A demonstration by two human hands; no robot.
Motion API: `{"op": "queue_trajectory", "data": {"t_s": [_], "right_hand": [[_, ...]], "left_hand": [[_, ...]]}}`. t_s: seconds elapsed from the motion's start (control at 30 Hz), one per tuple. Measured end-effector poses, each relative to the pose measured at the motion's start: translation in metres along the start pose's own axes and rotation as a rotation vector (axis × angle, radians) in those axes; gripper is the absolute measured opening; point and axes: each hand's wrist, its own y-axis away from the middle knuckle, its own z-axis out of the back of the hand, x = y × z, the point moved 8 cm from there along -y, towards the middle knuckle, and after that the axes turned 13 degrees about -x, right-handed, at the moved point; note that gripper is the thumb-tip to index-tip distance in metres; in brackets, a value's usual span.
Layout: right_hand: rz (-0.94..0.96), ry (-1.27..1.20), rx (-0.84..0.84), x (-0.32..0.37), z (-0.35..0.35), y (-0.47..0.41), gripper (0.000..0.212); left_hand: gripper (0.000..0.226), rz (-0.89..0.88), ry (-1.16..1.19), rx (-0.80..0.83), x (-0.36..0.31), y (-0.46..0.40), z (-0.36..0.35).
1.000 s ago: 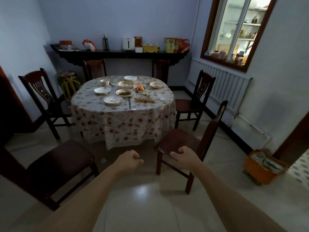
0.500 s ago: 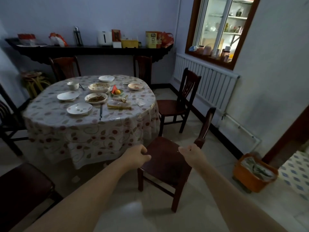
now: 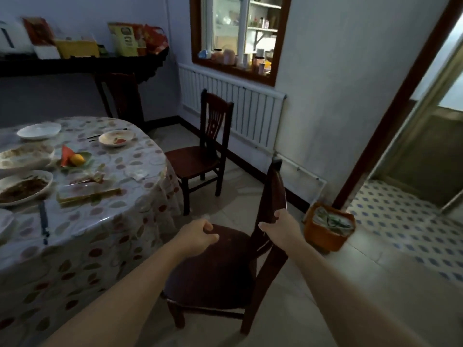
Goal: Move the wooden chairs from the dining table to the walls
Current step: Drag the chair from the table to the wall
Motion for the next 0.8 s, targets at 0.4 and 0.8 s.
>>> {"op": "queue_trajectory", "data": {"t_s": [0.4,0.8], "right_hand": [[-0.206,0.14,-0.072,-0.028,-0.014,-0.091,0.056],[-0.399,0.055,0.036,-0.069,-0.048,-0.156,0.038]], "left_hand": [[0.032,-0.177,-0.028,0.225,-0.084,-0.121,-0.072],[0.058,-0.13,0.043,0.337,-0.15,-0.221,-0.171]]}}
